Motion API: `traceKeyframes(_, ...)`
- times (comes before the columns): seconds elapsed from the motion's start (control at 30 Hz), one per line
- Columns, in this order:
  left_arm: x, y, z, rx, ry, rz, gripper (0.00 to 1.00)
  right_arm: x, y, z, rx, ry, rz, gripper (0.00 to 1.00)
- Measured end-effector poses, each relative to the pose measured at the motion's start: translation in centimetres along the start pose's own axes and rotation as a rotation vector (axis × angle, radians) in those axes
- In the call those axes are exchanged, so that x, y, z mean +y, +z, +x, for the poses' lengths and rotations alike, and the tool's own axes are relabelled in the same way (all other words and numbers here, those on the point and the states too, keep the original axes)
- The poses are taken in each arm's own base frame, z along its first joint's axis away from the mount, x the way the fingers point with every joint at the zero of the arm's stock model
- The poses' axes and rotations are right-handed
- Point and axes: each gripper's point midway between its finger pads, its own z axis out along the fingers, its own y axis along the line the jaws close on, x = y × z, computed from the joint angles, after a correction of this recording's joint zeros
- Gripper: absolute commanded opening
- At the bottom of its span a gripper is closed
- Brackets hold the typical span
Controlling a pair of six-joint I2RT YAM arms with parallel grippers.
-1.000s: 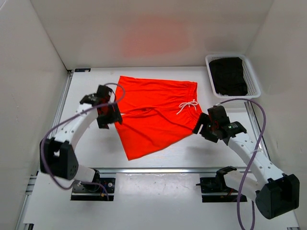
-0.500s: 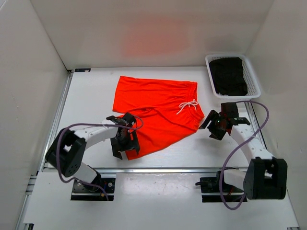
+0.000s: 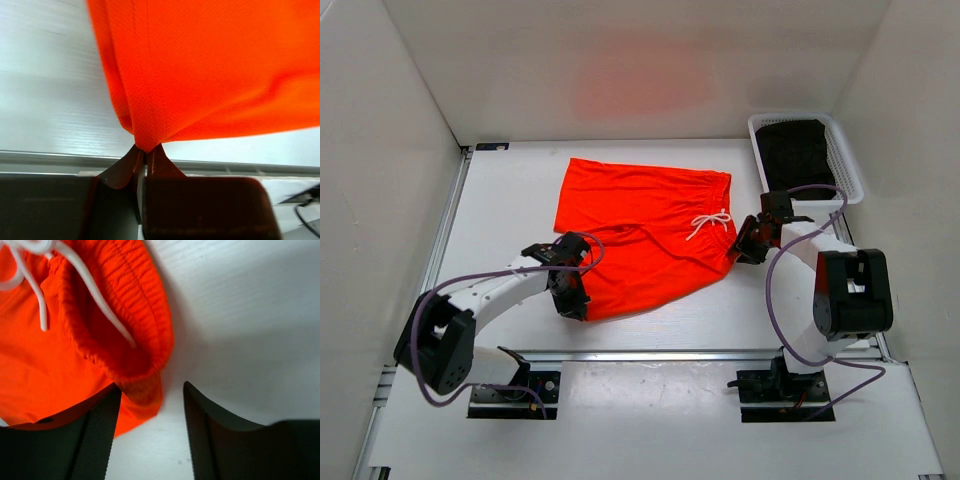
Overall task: Fold and stack the shorts
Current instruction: Fold the shorts
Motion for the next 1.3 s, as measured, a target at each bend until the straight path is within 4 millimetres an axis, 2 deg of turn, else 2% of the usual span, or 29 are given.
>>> traceKeyframes(0.07, 0.1, -1.1, -0.7, -0.045, -0.019, 0.027, 0.10, 0.3, 1.3, 0.2, 0.019, 0.001, -0.005, 0.23)
traceKeyframes(0.1, 0.1, -1.5, -1.0, -0.059, -0.026, 0.031, 0.10, 0.3, 1.9, 0.4, 0.032, 0.000, -0.003, 0.00)
traceKeyframes(0.2, 0.6, -2.1, -1.4, -0.078, -0.042, 0.019, 0.10, 0.7, 2.8, 1.0, 0.054, 0.006, 0.000, 0.00)
traceKeyframes(0.33, 1.3, -2.6, -1.6, -0.084, -0.057, -0.009, 0.10, 0.6, 2.0, 0.8, 0.017, 0.010, 0.043, 0.00)
traceKeyframes(0.47, 1.6, -3.8, -2.5, -0.113, -0.080, -0.004, 0.10, -0.5, -0.9, 1.9, -0.025, 0.039, 0.076, 0.00)
traceKeyframes(0.67, 1.0, -5.6, -4.0, -0.155, -0.093, 0.027, 0.10, -3.5, -4.5, 6.6, -0.024, 0.102, 0.118, 0.00)
traceKeyframes(0.8, 0.1, -7.7, -5.5, -0.195, -0.093, 0.061, 0.10, -4.5, -6.4, 7.8, -0.036, 0.120, 0.145, 0.00)
traceKeyframes(0.93, -1.5, -11.4, -9.2, -0.283, -0.097, 0.115, 0.10, -3.9, -8.3, 7.1, -0.068, 0.119, 0.139, 0.00)
traceKeyframes(1.07, -3.7, -14.9, -14.8, -0.372, -0.101, 0.150, 0.10, -1.9, -9.9, 4.7, -0.107, 0.122, 0.108, 0.00)
traceKeyframes(1.17, -5.4, -16.5, -19.4, -0.424, -0.103, 0.165, 0.10, -0.3, -10.5, 2.6, -0.129, 0.129, 0.092, 0.00)
traceKeyframes(1.3, -7.5, -17.8, -25.0, -0.480, -0.097, 0.179, 0.10, 1.4, -9.8, -0.2, -0.130, 0.134, 0.102, 0.00)
